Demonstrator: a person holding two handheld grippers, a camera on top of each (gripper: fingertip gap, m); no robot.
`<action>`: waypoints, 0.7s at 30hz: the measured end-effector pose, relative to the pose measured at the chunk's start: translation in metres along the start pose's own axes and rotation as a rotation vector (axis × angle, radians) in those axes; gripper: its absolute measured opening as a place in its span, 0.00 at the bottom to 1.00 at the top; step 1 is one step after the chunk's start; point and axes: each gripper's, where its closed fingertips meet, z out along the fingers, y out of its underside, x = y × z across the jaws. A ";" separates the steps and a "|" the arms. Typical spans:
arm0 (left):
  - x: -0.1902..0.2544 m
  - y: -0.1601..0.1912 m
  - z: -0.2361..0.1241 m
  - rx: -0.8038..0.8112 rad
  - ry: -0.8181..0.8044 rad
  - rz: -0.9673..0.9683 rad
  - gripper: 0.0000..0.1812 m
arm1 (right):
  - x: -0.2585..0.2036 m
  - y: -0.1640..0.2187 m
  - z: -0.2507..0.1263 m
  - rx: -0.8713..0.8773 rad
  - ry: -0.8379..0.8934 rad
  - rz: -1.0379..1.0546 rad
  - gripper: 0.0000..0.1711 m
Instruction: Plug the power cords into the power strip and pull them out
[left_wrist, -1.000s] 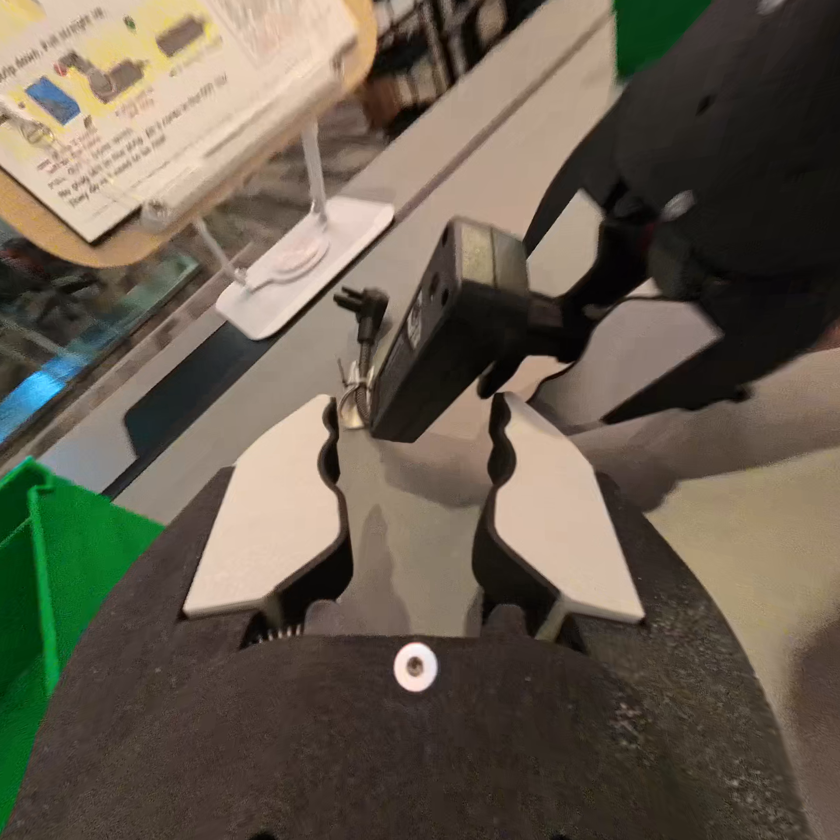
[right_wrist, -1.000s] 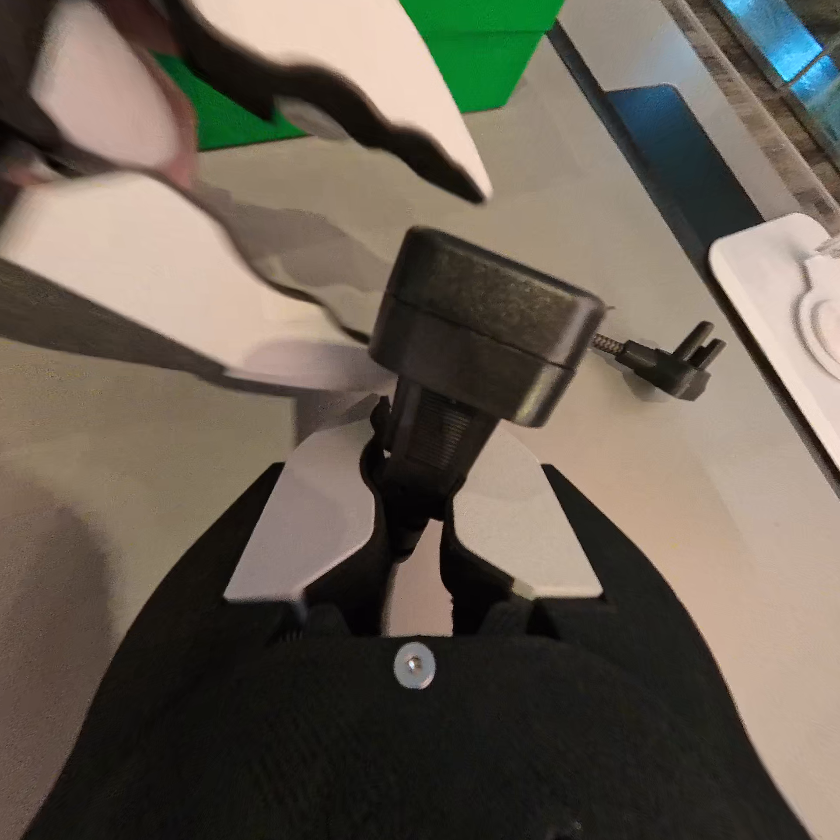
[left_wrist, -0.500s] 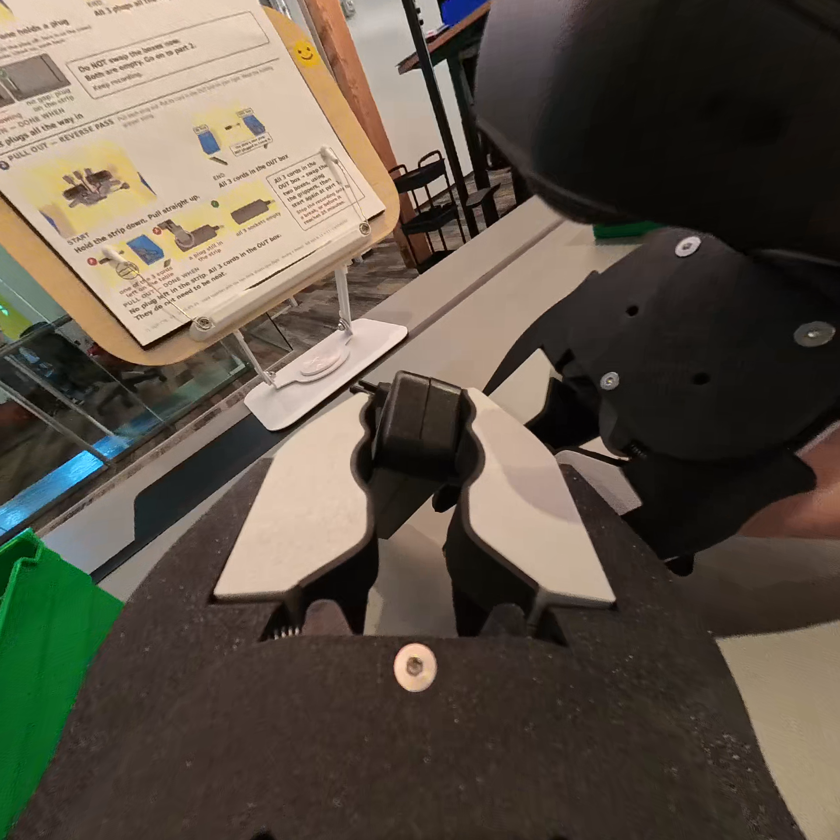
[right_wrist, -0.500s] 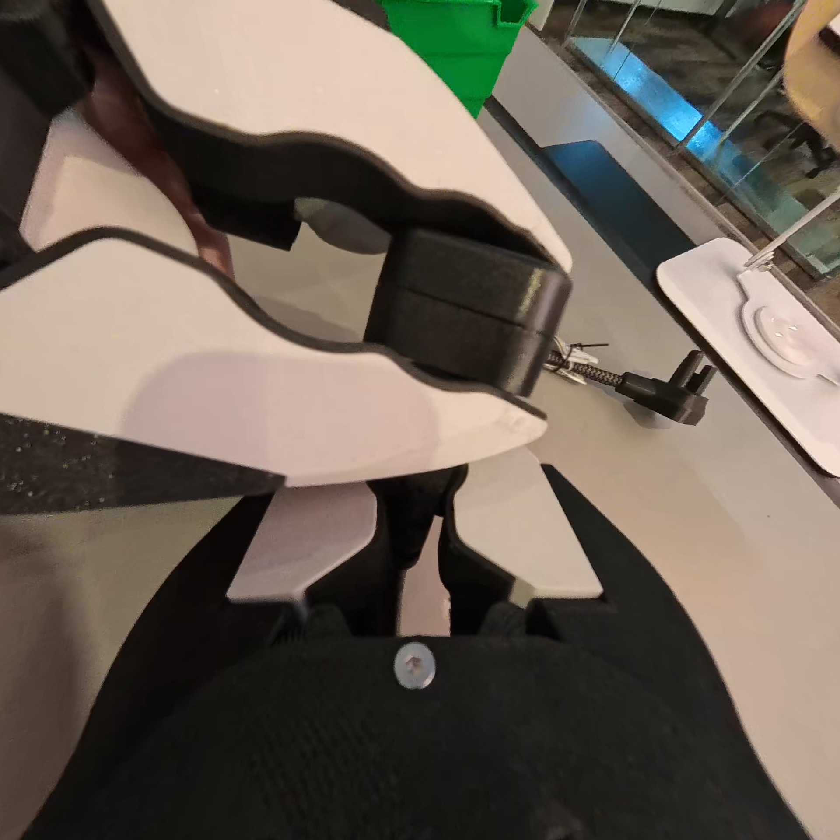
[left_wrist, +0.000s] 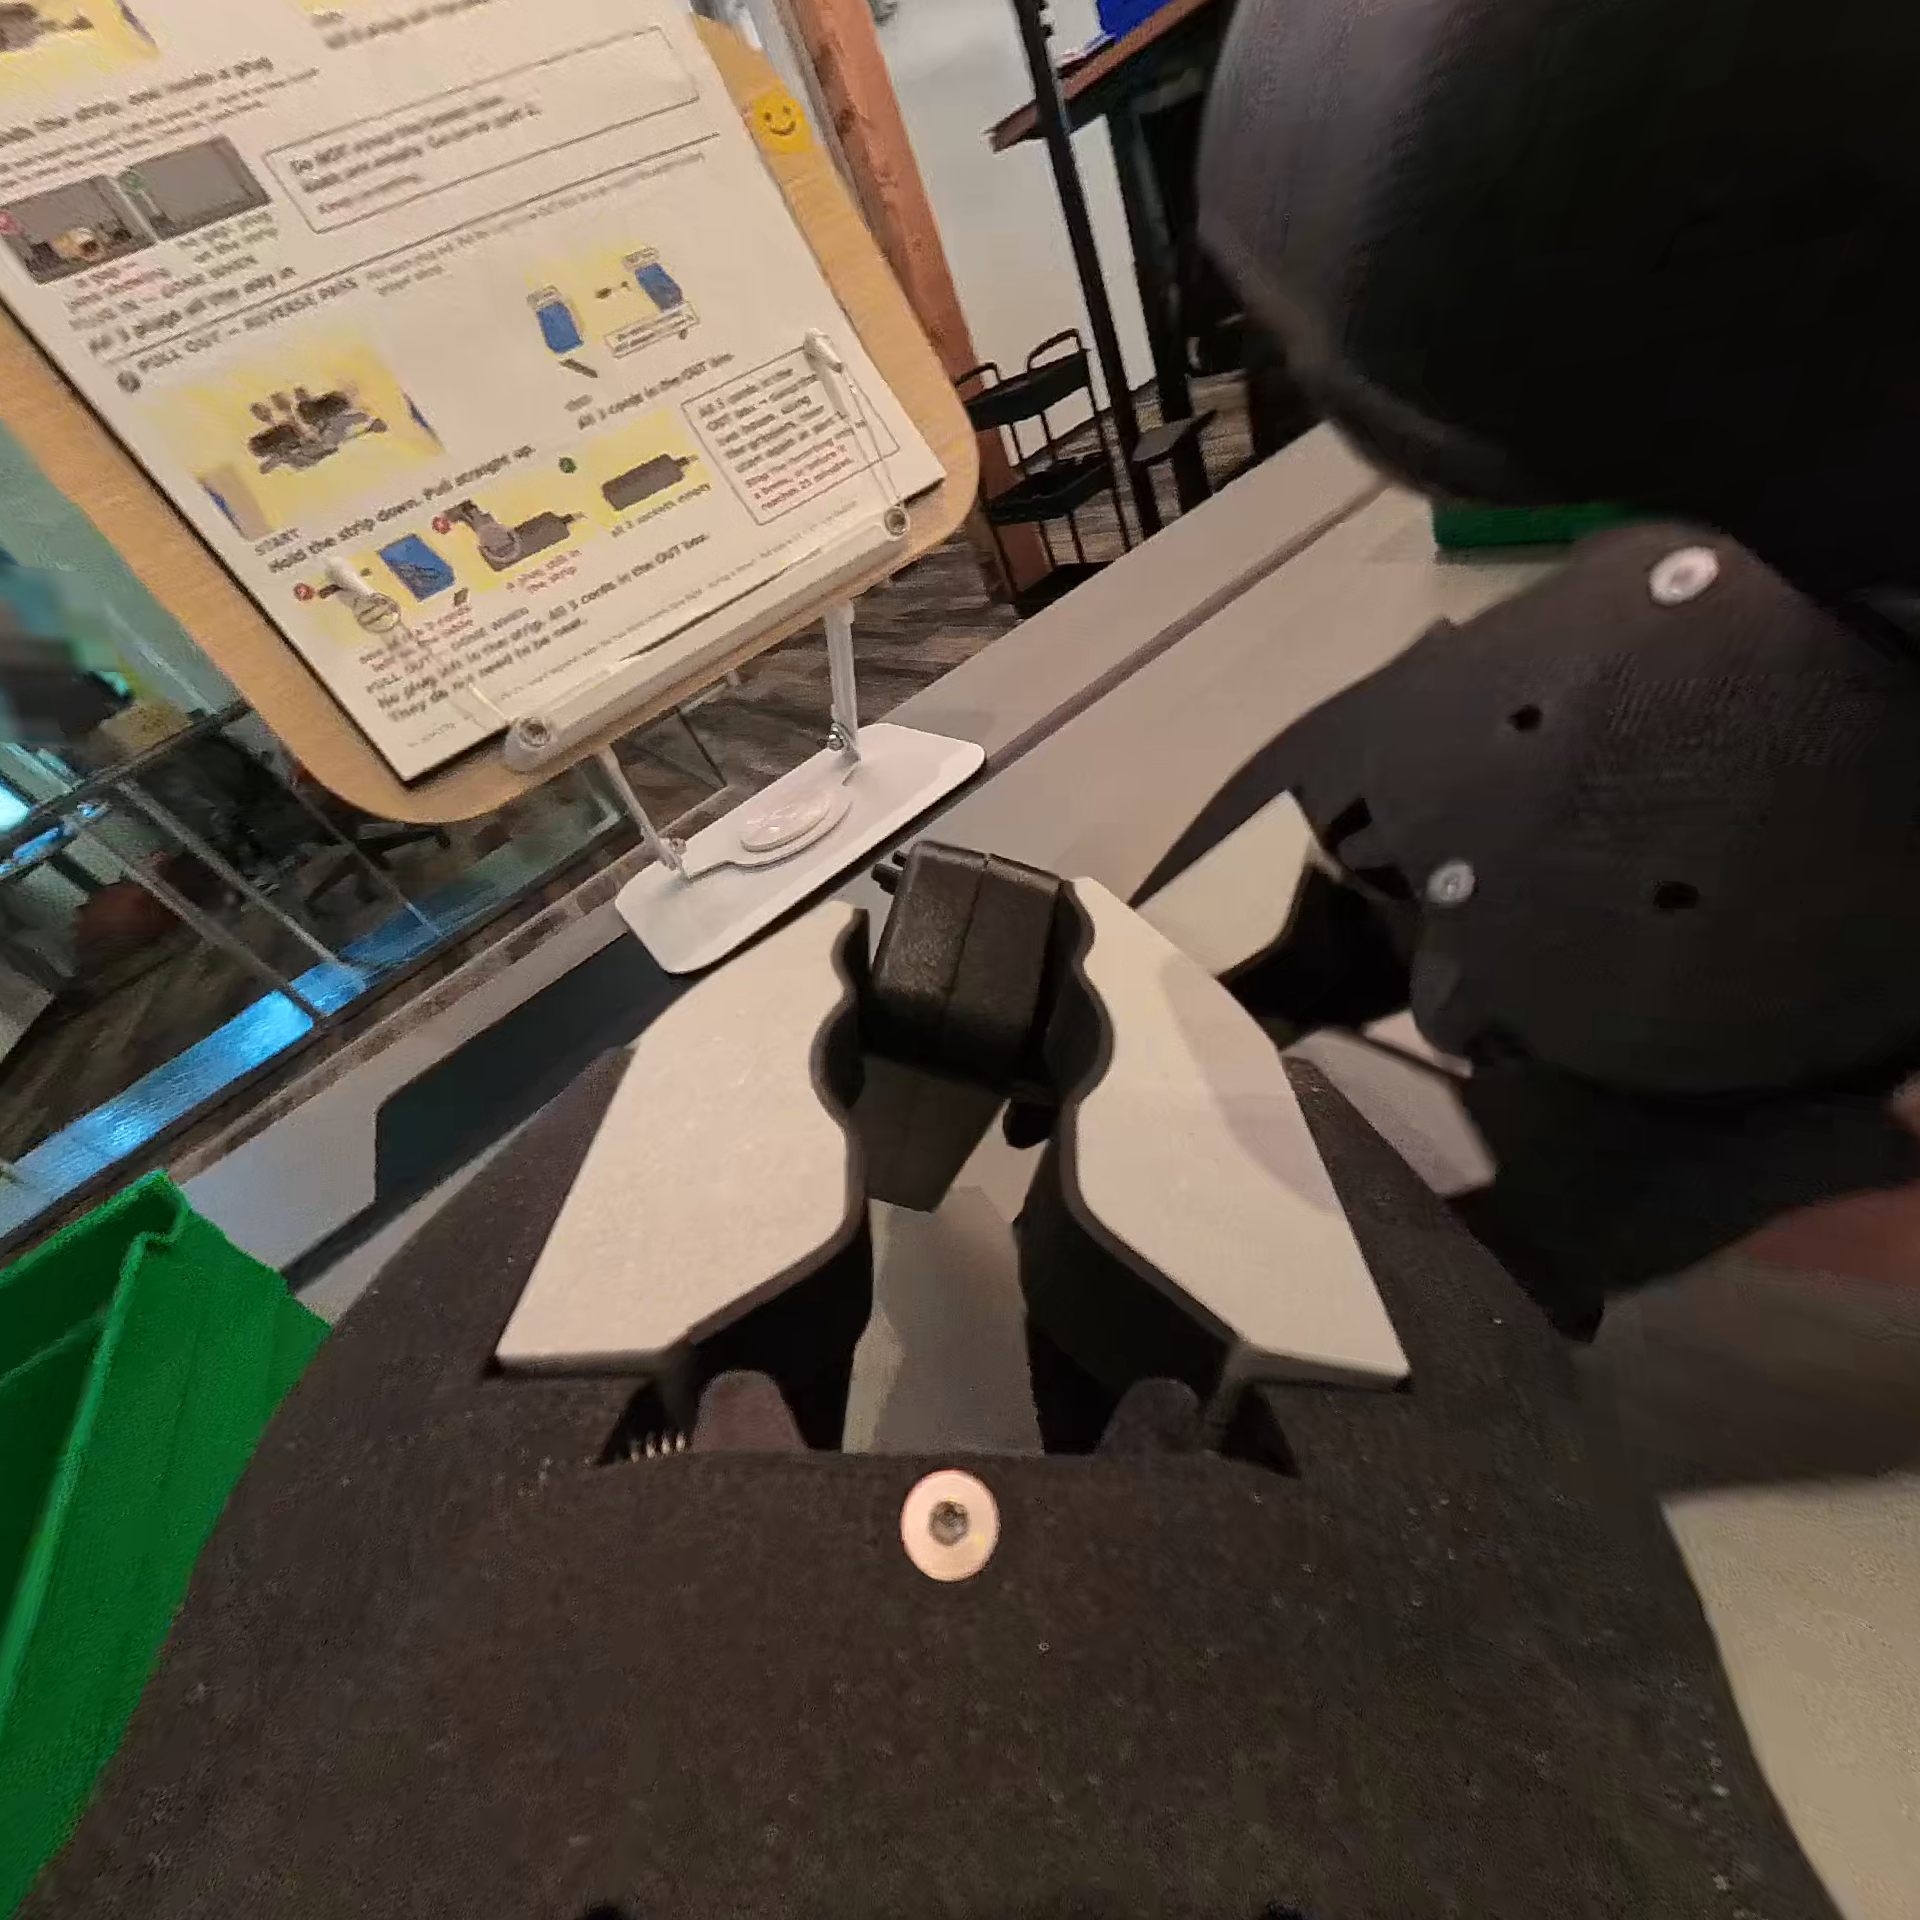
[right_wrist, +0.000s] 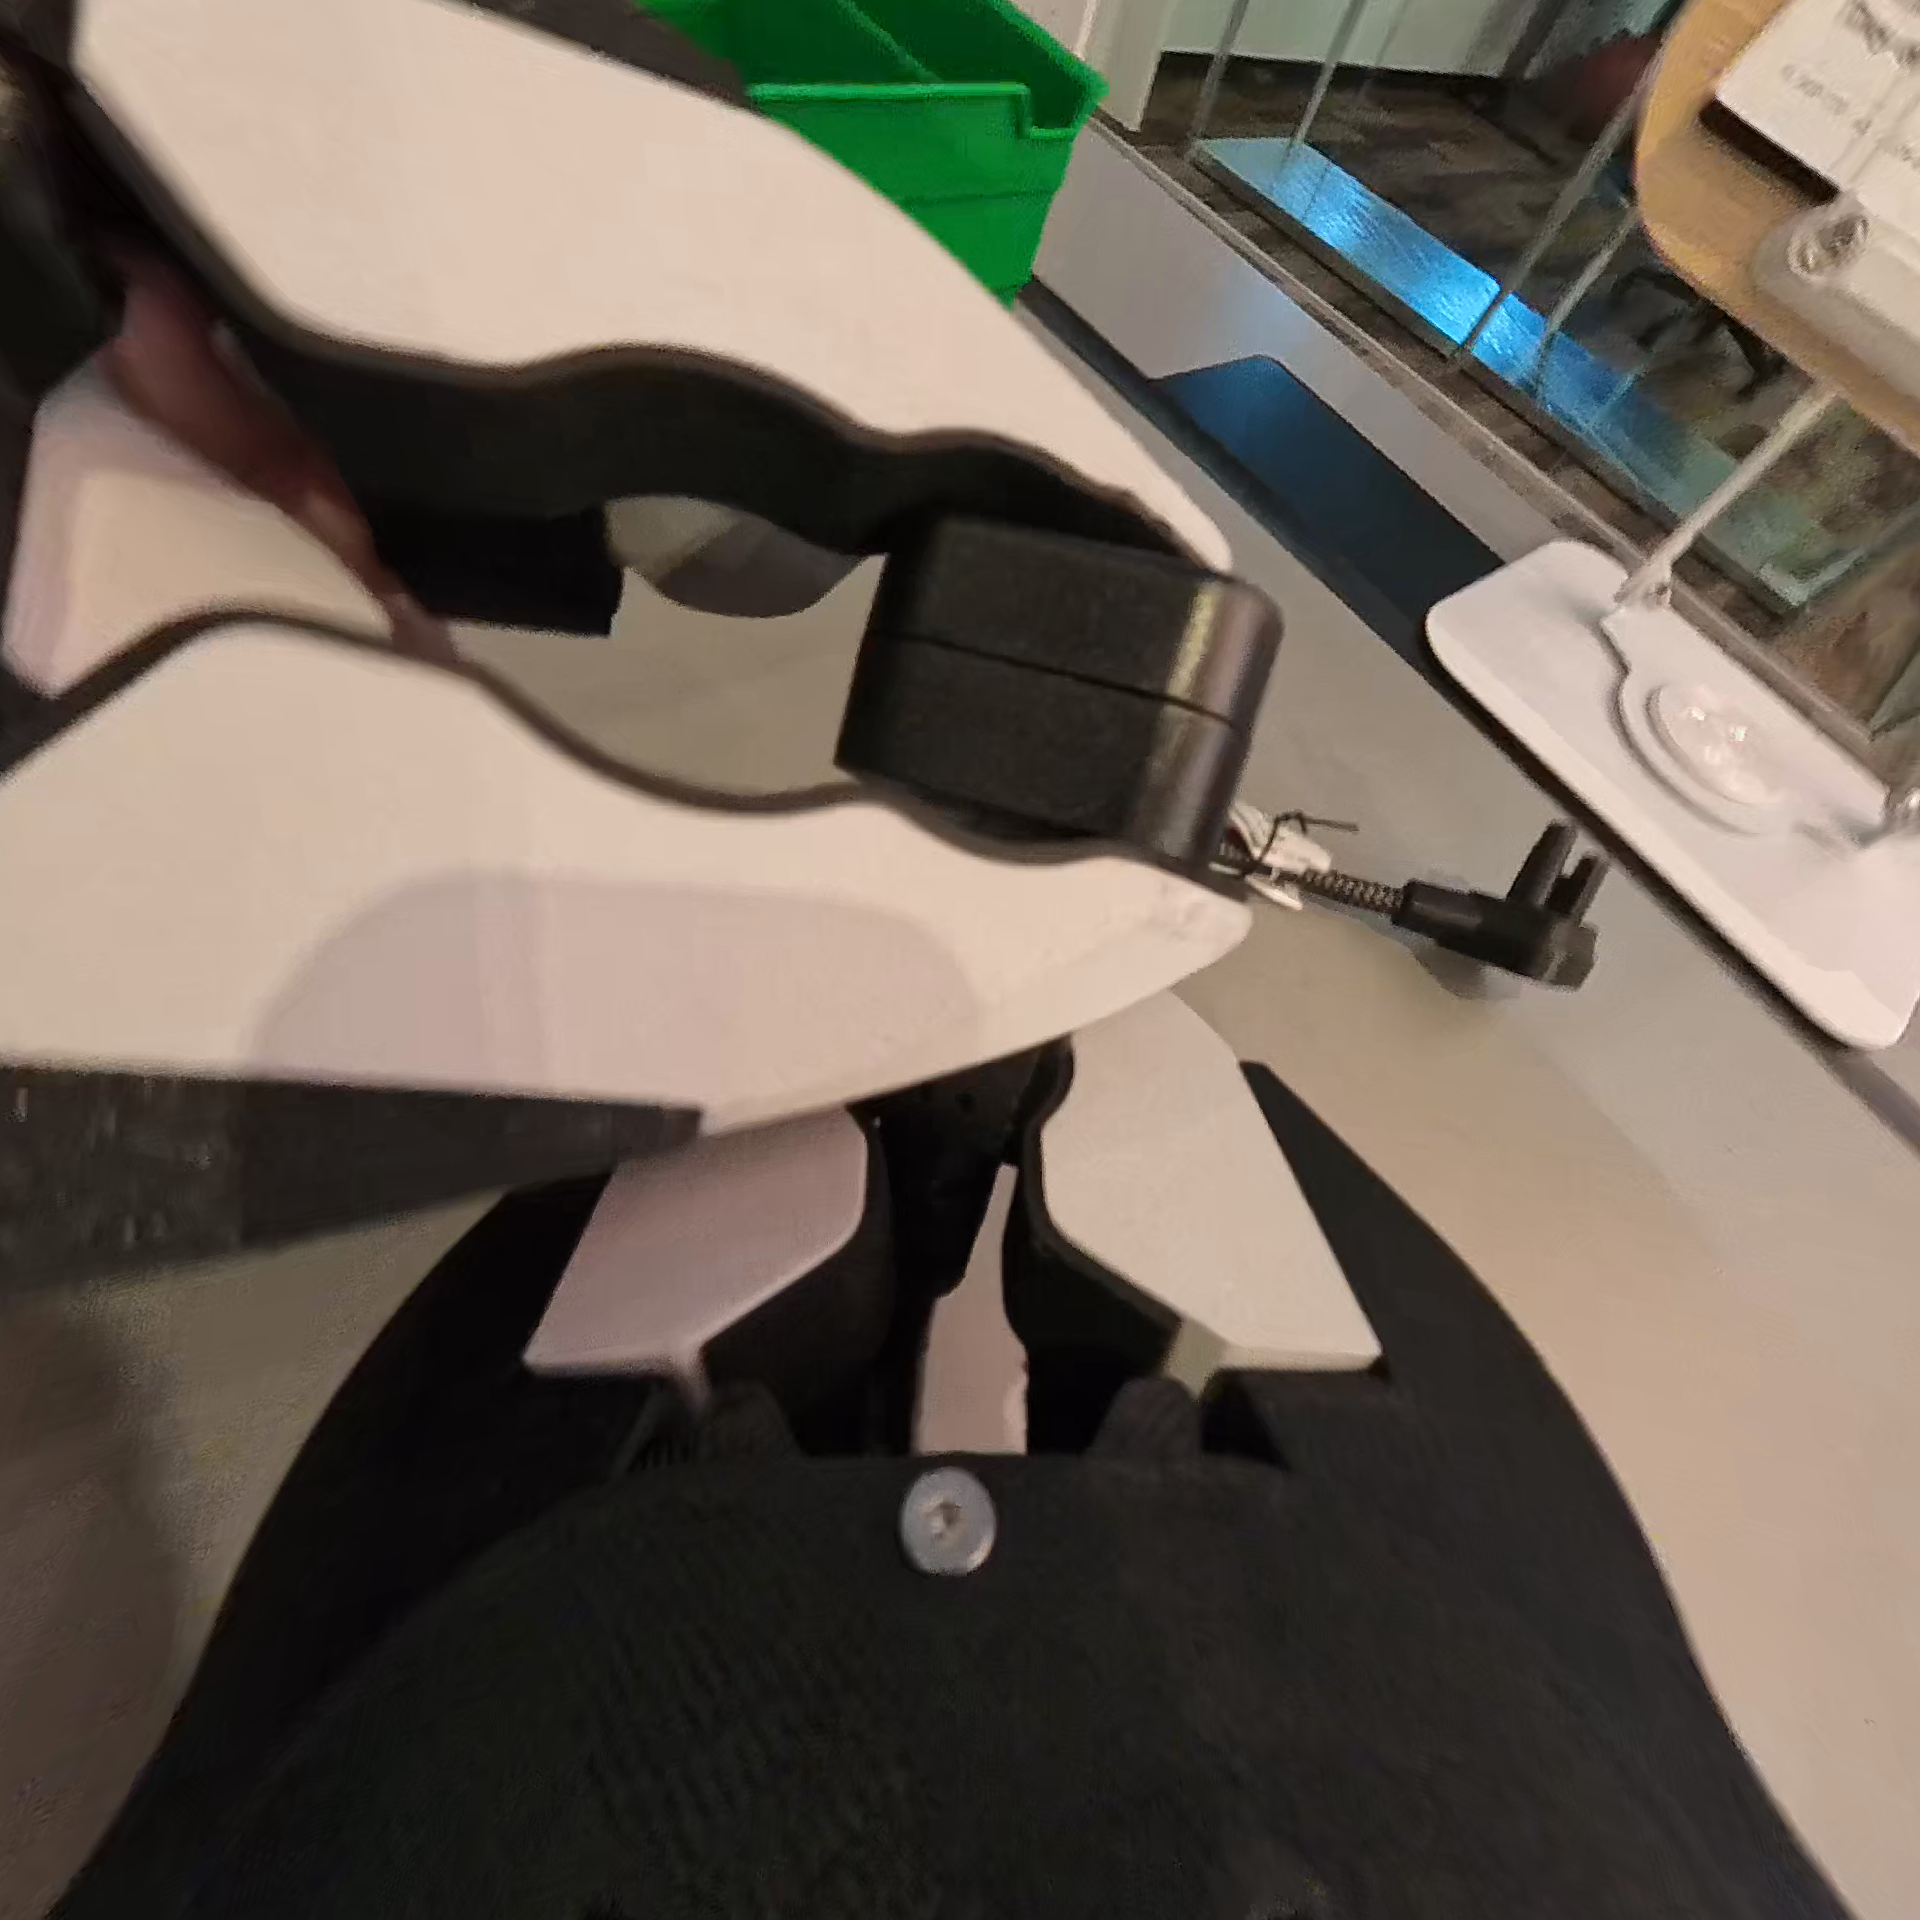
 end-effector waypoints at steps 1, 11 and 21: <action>0.001 -0.001 -0.004 0.016 0.027 0.031 0.16 | -0.002 -0.002 -0.003 0.013 -0.031 -0.070 0.11; 0.005 -0.003 -0.006 0.015 0.066 0.016 0.16 | -0.006 -0.003 -0.011 0.032 -0.157 -0.185 0.11; 0.015 -0.003 0.002 -0.033 0.036 -0.007 0.16 | -0.007 0.013 -0.009 -0.092 -0.199 -0.129 0.12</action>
